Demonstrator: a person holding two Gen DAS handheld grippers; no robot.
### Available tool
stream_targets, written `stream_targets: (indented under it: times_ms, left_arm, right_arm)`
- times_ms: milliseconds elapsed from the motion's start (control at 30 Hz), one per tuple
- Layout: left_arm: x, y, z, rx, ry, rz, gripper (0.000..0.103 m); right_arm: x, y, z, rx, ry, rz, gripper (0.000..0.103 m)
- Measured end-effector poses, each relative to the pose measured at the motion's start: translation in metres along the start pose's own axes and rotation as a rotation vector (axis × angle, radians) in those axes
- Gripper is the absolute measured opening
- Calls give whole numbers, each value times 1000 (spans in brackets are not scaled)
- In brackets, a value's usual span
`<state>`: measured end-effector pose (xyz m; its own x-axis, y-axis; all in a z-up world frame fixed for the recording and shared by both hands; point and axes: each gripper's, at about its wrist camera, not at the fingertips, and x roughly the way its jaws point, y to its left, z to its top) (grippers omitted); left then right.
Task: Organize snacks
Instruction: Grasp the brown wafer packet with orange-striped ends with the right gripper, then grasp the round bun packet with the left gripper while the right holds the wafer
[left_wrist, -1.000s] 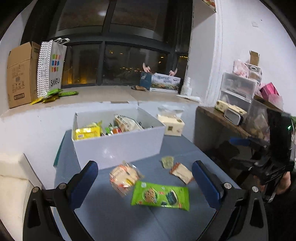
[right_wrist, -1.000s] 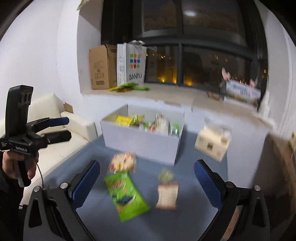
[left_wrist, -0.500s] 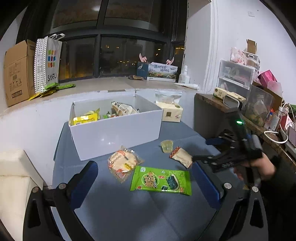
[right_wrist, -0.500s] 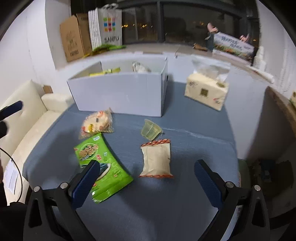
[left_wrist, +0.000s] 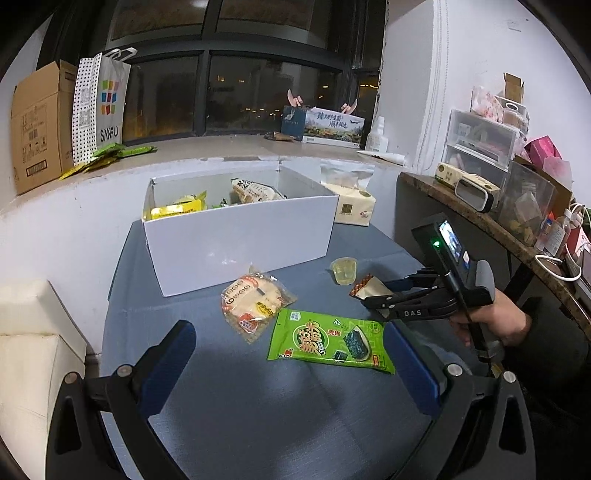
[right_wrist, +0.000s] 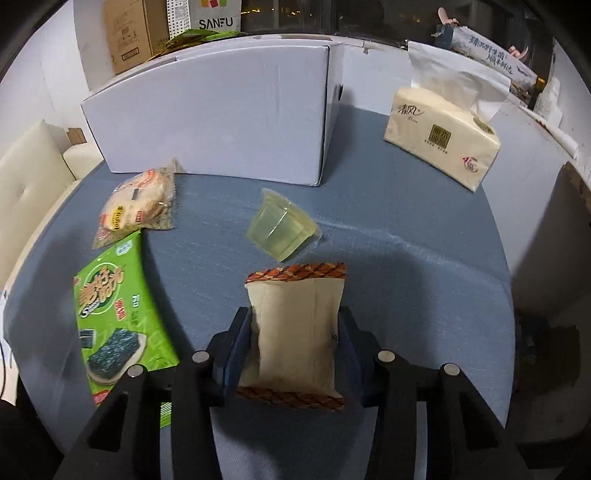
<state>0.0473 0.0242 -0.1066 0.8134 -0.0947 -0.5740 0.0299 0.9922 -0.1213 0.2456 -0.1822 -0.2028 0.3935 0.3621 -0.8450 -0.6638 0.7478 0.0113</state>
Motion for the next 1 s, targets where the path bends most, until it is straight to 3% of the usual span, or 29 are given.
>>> stream_targets:
  times_ms: [267, 633, 767, 933, 1000]
  left_arm:
    - [36, 1, 8, -1, 59, 3, 103]
    - [156, 19, 35, 16, 228, 46, 103]
    - [194, 28, 32, 42, 306, 77, 103]
    - [215, 27, 26, 70, 349, 97, 103]
    - [218, 26, 21, 78, 364, 95, 95]
  right_arm:
    - [-28, -10, -9, 81, -88, 76, 48]
    - [-105, 0, -25, 135, -288, 158, 47]
    - [-119, 4, -30, 139, -323, 159, 47]
    - [-126, 4, -34, 142, -339, 161, 47]
    - [-125, 5, -35, 142, -339, 164, 47]
